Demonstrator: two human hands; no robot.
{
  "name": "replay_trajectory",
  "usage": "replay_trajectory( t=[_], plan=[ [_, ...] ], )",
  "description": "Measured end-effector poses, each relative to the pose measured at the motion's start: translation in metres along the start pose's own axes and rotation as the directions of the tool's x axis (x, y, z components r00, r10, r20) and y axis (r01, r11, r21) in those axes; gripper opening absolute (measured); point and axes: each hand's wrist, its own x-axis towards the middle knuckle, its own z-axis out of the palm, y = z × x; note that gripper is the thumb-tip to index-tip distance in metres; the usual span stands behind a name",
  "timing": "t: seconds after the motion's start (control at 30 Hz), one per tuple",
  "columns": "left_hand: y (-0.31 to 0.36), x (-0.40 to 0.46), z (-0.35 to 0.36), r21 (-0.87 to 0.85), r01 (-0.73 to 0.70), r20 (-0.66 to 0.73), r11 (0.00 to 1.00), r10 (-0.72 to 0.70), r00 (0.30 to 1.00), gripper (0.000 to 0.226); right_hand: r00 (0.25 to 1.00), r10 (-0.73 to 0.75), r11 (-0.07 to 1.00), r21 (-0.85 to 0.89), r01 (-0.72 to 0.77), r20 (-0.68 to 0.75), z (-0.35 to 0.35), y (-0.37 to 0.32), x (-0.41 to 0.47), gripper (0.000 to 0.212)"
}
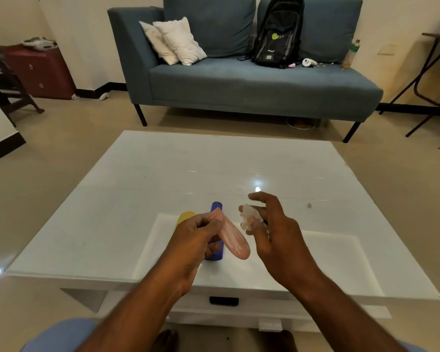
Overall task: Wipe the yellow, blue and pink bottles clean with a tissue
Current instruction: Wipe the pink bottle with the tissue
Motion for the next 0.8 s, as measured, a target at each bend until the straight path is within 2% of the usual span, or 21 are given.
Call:
replay_trajectory(
  t=[0.1, 0.2, 0.27, 0.33, 0.43, 0.5, 0.63, 0.8],
  plan=[
    [0.0, -0.002, 0.001, -0.039, 0.007, 0.011, 0.999, -0.006, 1.0, 0.026, 0.994, -0.079, 0.997, 0.0, 0.08, -0.071, 0.002, 0.002, 0.0, 0.019],
    [0.001, -0.004, 0.003, -0.108, 0.01, 0.023, 0.994, -0.008, 1.0, 0.016, 0.989, -0.121, 0.992, 0.021, 0.123, -0.091, 0.003, 0.002, 0.0, 0.02],
    [0.003, -0.005, 0.003, -0.15, 0.005, 0.052, 0.989, 0.003, 0.999, 0.023, 0.983, -0.166, 0.986, 0.003, 0.167, -0.074, 0.003, -0.001, -0.001, 0.024],
    [0.004, -0.005, 0.003, -0.14, -0.012, 0.055, 0.99, 0.02, 0.998, 0.028, 0.982, -0.187, 0.982, -0.023, 0.187, 0.008, 0.004, -0.003, -0.003, 0.035],
    [0.003, -0.004, 0.002, -0.149, -0.027, 0.017, 0.988, 0.03, 0.999, 0.027, 0.963, -0.107, 0.979, -0.145, 0.146, 0.247, 0.008, 0.002, -0.007, 0.077],
    [0.003, -0.003, 0.002, -0.161, -0.029, 0.006, 0.987, 0.03, 1.0, 0.023, 0.945, -0.073, 0.964, -0.22, 0.148, 0.318, 0.012, 0.006, -0.009, 0.083],
    [0.003, -0.002, -0.001, -0.186, -0.029, 0.01, 0.982, 0.031, 0.999, 0.03, 0.964, -0.168, 0.947, -0.237, 0.215, 0.205, 0.018, 0.004, -0.011, 0.066],
    [0.0, -0.003, -0.002, -0.242, 0.02, 0.019, 0.97, -0.016, 1.0, 0.031, 0.955, -0.281, 0.936, -0.193, 0.295, 0.095, 0.021, 0.003, -0.007, 0.059]
  ],
)
